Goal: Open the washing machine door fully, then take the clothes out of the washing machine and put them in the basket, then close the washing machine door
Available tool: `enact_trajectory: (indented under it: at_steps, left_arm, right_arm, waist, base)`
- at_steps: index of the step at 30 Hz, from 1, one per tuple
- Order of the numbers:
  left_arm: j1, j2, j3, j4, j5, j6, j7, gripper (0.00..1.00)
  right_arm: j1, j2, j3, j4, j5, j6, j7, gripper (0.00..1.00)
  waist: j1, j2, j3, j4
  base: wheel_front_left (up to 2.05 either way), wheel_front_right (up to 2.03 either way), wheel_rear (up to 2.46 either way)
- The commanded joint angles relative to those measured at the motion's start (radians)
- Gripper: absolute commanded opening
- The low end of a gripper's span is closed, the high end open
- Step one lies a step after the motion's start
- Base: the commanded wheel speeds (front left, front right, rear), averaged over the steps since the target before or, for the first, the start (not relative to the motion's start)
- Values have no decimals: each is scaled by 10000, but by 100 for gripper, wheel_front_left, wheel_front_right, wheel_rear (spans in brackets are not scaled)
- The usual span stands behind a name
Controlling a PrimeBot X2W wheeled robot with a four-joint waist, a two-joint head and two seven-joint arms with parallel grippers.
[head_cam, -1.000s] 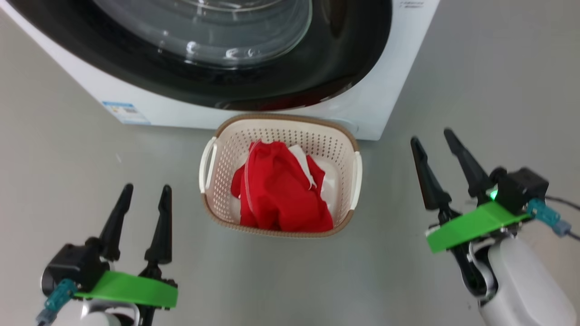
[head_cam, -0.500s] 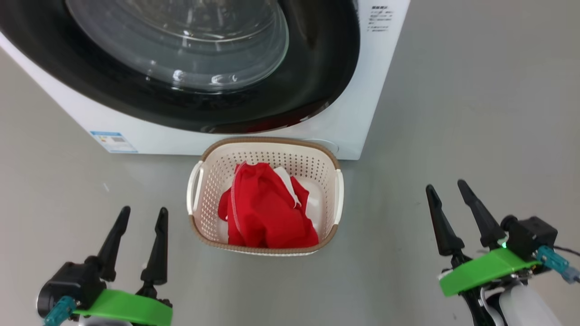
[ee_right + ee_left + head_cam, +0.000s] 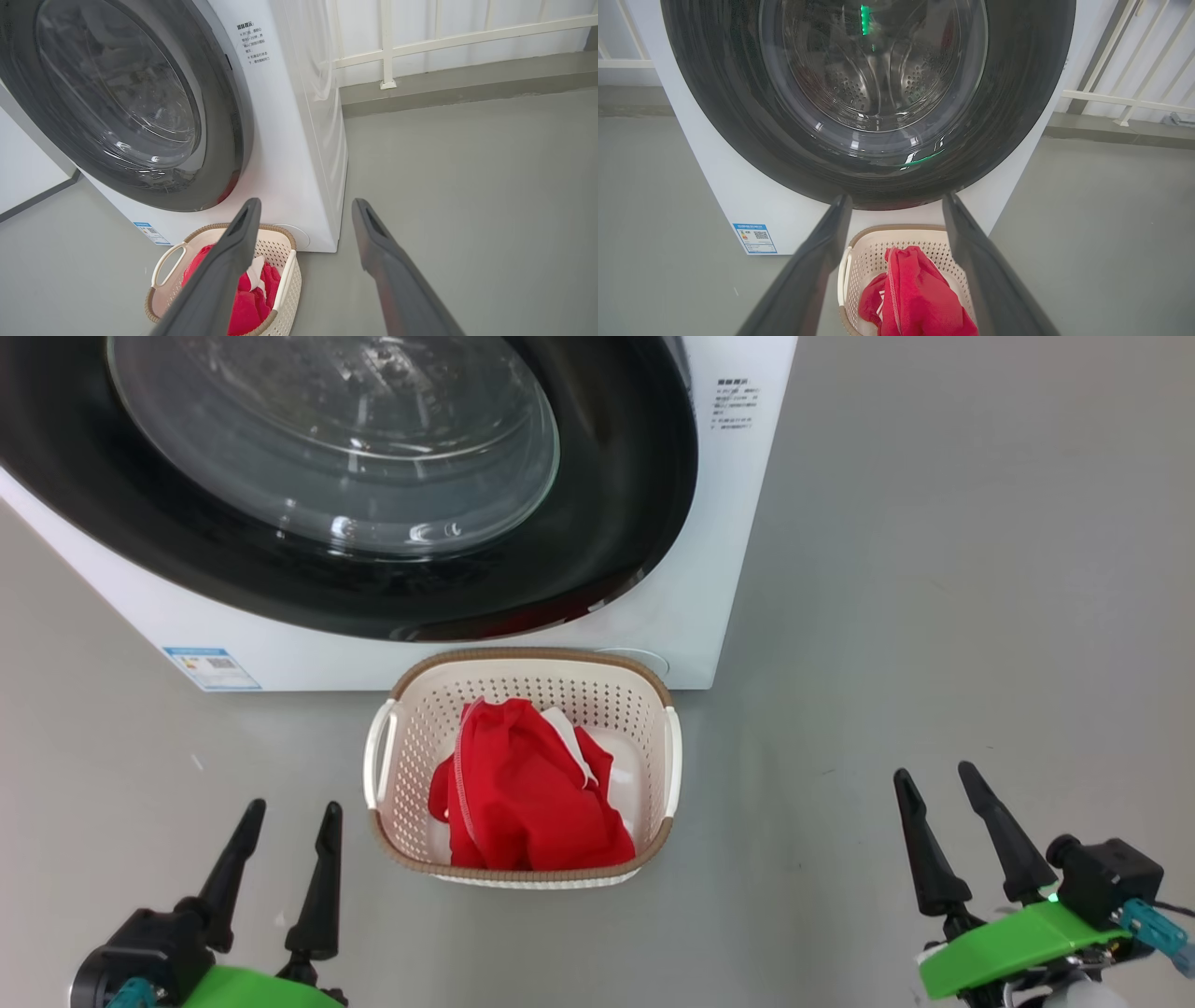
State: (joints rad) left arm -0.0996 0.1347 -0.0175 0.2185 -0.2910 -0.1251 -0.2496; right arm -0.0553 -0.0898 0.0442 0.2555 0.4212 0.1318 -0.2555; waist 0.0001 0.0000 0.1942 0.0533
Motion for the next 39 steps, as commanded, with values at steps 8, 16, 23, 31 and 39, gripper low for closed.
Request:
enact_trajectory:
  at_steps: [8,16,23,31,39]
  left_arm:
    - [250,234,497,-285,114,-56,-122,100]
    - [324,177,653,-339,121,-56,-122,100]
    - [342,138,692,-368,131,-56,-122,100]
    - [394,108,715,-412,117,-56,-122,100]
    - [462,-354,197,428,66,13,37,0]
  right_arm:
    - [486,12,-61,-460,-13,-11,-63,100]
    - [564,74,-171,-535,-59,-11,-63,100]
    - [539,114,-171,-509,-65,-11,-63,100]
    - [564,152,-150,-491,-67,-11,-63,100]
    - [586,379,-286,342,26,0,19,0]
  waist:
    - [-1,0,-173,-54]
    - [-1,0,-156,-86]
    - [-1,0,-187,-124]
    - [-1,0,-245,-135]
    - [0,0,-241,-133]
  base:
    - [0,0,0]
    - [0,0,0]
    - [0,0,0]
    - [0,0,0]
    - [0,0,0]
